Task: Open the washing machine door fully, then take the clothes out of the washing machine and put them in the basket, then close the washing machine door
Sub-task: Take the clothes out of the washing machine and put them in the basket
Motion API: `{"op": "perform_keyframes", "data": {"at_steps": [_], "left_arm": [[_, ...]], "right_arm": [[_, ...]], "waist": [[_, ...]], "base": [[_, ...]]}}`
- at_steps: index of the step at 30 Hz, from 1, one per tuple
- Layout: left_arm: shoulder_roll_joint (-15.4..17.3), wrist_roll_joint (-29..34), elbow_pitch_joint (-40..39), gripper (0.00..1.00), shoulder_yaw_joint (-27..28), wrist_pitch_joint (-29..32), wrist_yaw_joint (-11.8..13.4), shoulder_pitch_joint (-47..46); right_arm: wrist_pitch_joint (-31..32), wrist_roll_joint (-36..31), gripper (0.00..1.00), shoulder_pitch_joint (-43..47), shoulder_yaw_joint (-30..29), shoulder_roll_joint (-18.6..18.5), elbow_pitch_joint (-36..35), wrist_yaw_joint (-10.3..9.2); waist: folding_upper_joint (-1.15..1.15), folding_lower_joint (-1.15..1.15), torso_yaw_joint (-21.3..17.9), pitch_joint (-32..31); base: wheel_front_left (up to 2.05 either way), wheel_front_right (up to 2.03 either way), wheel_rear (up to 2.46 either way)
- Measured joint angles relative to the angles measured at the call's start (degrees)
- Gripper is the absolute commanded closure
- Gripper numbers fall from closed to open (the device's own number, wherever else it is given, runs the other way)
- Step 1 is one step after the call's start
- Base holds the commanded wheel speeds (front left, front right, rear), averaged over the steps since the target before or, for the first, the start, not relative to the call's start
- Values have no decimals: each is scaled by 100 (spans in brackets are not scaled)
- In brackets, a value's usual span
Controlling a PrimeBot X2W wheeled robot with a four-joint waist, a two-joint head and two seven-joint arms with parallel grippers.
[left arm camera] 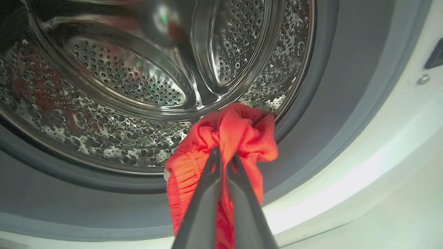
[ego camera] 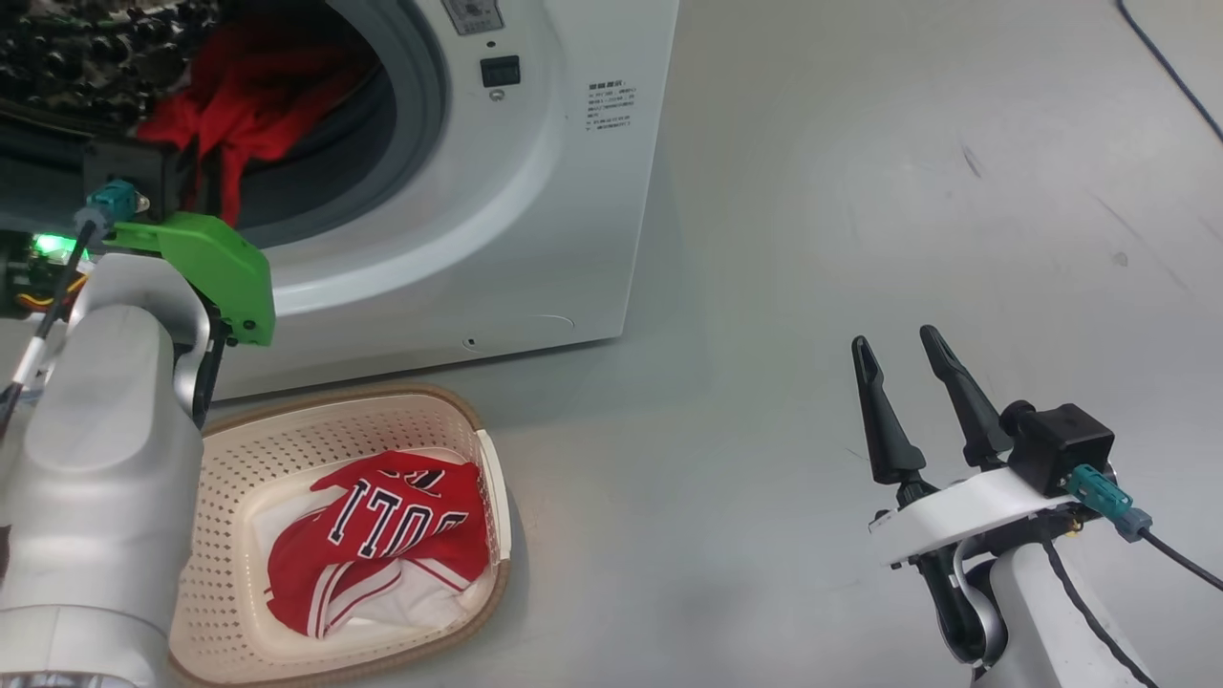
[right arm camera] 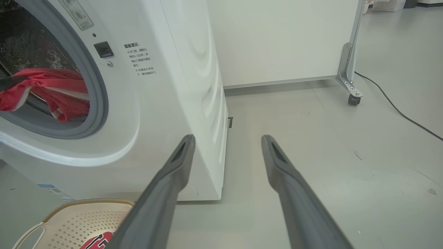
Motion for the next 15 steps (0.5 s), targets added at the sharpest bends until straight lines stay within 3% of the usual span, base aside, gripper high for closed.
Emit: {"op": "perform_keyframes", "data": {"at_steps": [15], "left_arm": [[-78, 11, -238, 100, -236, -646, -168, 948]], "right_arm": [[0, -44, 0, 386, -67, -34, 20, -4]], "waist": [[0, 0, 411, -704]], "base": [[0, 0, 0]]}}
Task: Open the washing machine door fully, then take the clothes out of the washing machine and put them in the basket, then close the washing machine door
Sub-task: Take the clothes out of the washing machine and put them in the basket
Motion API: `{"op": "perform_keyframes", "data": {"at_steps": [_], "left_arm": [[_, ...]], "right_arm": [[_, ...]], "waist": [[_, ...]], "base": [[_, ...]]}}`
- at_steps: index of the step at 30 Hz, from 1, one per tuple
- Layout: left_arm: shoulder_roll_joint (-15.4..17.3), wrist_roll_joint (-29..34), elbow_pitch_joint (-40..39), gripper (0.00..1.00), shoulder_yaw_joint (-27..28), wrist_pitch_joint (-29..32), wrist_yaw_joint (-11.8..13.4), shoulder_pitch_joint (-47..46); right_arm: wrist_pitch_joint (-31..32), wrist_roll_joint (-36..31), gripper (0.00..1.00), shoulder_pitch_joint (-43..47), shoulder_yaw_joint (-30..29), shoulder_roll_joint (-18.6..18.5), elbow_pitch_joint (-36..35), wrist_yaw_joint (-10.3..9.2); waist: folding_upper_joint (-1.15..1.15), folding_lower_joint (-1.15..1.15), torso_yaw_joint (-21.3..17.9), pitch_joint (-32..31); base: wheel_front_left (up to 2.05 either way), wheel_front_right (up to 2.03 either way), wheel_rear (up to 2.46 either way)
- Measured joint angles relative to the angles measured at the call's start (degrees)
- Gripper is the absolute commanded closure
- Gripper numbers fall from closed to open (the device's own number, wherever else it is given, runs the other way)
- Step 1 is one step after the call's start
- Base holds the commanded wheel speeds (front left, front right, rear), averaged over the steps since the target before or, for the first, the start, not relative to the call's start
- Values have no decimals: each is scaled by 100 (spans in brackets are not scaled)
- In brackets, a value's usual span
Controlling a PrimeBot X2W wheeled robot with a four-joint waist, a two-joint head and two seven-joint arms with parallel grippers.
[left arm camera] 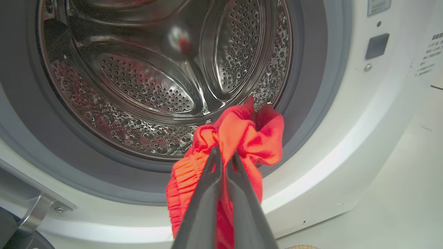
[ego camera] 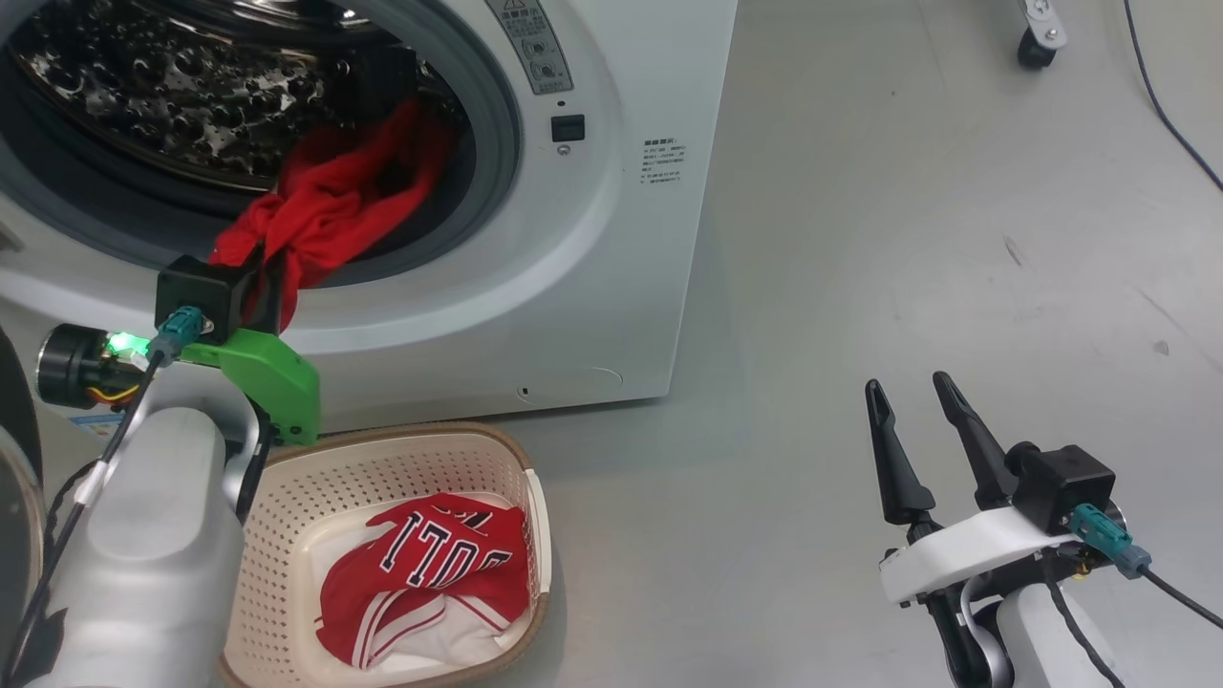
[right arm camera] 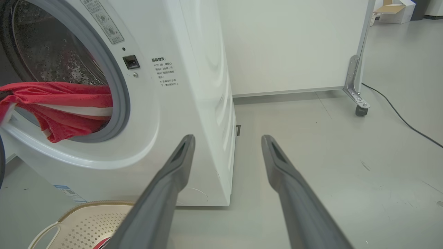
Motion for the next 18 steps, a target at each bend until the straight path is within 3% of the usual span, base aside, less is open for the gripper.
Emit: {"op": "perform_keyframes", "data": {"at_steps": [9, 18], "left_arm": [[-149, -51, -580, 100, 136, -100, 44, 436], [-167, -175, -1655, 100, 409, -101, 288, 747]], "right_arm": [[0, -13, 0, 134, -1, 4, -4, -1], [0, -19, 0, 309, 2, 5, -29, -1]], "waist": [[0, 0, 206, -318], [0, 0, 300, -492]], "base": [[0, 0, 0], [0, 0, 0]]}}
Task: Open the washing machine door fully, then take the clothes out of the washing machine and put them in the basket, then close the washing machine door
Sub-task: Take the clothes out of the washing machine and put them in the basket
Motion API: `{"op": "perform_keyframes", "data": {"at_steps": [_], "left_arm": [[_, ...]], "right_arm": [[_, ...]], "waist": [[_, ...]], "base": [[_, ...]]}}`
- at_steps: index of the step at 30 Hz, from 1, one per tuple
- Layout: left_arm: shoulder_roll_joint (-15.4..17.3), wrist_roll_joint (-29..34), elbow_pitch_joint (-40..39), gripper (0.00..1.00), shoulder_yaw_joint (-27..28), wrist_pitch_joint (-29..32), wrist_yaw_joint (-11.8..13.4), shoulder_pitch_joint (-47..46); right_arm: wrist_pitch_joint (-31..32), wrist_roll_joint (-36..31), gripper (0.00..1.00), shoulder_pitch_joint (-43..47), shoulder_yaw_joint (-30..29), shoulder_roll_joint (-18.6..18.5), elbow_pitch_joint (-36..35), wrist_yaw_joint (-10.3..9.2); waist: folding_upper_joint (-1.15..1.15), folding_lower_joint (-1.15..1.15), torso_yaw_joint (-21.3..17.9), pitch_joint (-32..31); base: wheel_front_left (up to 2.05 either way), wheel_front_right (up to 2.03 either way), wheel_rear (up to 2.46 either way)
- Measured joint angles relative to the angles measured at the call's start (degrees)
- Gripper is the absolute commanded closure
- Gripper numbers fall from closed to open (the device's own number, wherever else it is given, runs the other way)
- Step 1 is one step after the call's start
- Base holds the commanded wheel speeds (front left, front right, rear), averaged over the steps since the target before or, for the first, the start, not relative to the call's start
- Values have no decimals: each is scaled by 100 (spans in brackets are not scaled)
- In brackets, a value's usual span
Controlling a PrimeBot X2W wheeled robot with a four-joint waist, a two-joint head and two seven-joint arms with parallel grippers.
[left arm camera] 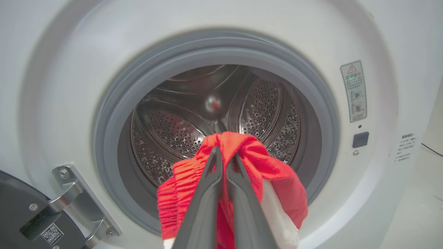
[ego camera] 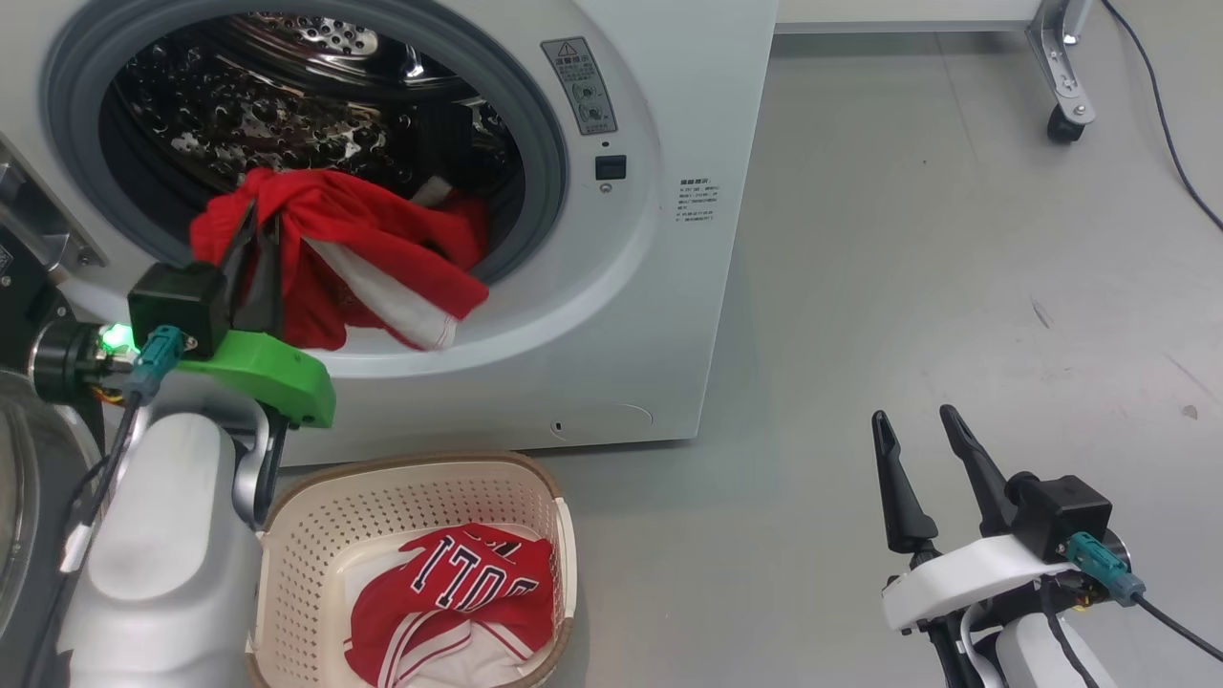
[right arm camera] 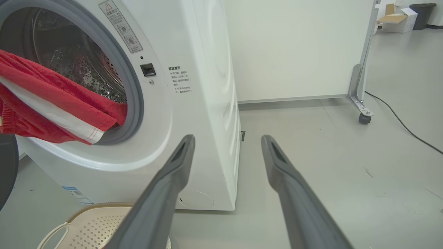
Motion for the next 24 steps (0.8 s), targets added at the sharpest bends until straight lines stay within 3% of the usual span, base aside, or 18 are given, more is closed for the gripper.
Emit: {"op": "perform_keyframes", "data": {"at_steps": [14, 24], "left_arm": [[-38, 12, -1647, 100, 146, -19, 93, 310], [-40, 18, -1682, 100, -16, -43, 93, 964]], "right_arm": [[0, -37, 0, 126, 37, 3, -32, 0], [0, -40, 0, 152, 57, 2, -38, 0]], "waist": [[0, 0, 73, -121], [0, 0, 67, -144]], "base": [[0, 0, 0], [0, 0, 0]]}}
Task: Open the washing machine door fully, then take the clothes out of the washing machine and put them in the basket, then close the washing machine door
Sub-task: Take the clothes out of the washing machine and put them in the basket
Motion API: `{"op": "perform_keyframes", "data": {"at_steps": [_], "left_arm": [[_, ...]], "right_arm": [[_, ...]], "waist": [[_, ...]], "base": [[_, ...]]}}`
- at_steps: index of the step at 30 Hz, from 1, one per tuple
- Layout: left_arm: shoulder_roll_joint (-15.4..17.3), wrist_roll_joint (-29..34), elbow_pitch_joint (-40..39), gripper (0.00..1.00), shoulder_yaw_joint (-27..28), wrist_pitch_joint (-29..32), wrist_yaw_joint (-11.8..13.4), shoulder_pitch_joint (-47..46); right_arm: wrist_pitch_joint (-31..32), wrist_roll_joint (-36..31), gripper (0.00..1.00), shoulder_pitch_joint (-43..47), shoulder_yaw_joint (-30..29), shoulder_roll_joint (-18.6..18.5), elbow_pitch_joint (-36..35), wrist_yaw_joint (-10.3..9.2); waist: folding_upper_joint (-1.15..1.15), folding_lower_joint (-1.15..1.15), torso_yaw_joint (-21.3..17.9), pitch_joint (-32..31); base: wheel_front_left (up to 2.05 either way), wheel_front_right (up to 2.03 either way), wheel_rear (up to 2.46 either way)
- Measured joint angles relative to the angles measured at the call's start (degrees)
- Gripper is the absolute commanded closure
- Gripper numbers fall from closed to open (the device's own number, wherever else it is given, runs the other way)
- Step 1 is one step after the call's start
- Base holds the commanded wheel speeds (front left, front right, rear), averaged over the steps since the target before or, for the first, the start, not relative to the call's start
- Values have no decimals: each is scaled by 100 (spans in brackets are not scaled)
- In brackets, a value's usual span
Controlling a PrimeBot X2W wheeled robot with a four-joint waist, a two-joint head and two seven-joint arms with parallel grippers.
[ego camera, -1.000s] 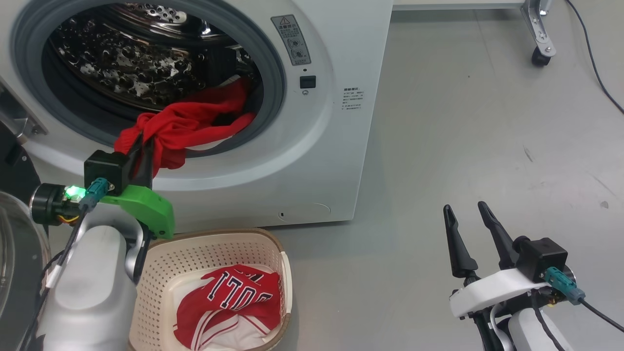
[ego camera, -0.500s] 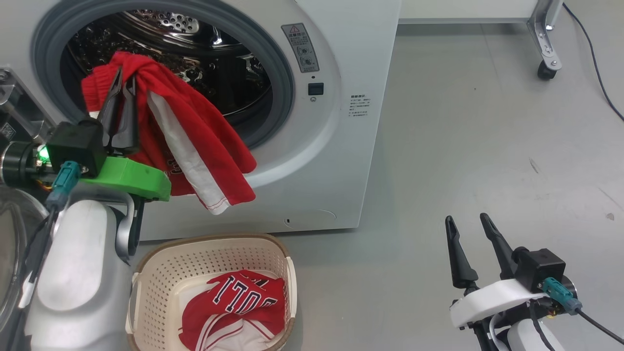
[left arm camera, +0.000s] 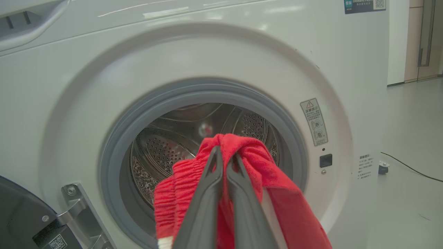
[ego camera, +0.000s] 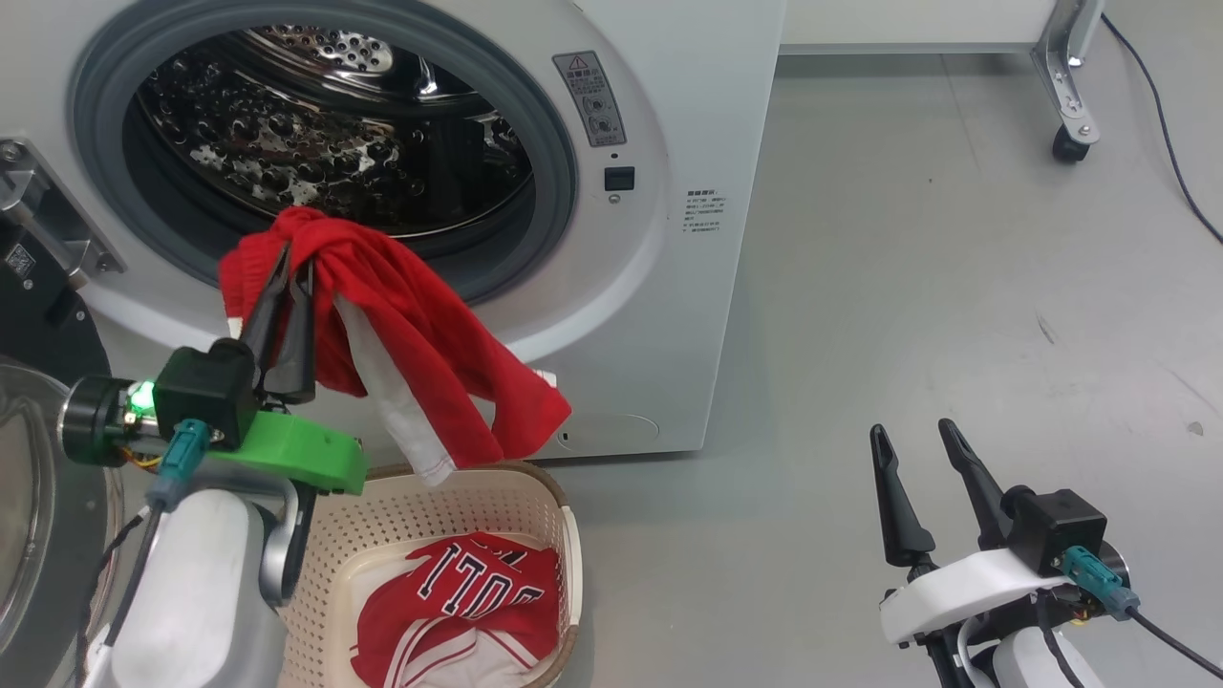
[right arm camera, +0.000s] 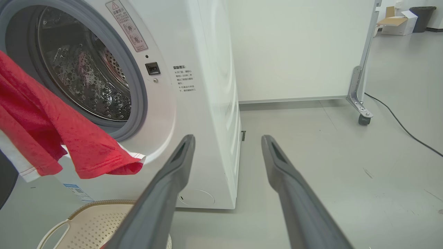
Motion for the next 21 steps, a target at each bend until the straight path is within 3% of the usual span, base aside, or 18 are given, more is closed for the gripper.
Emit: {"op": "perform_keyframes", "data": {"at_steps": [13, 21], "left_arm": [[12, 51, 513, 100, -303, 412, -30, 869], [89, 159, 1027, 100, -360, 695, -52, 914]], "right_arm": [[0, -46, 0, -12, 59, 1, -176, 0], [1, -48, 0, -78, 100, 1, -236, 1]], "waist": [[0, 0, -85, 354], [0, 0, -232, 665]], "base": [[0, 0, 0], [0, 0, 0]]}}
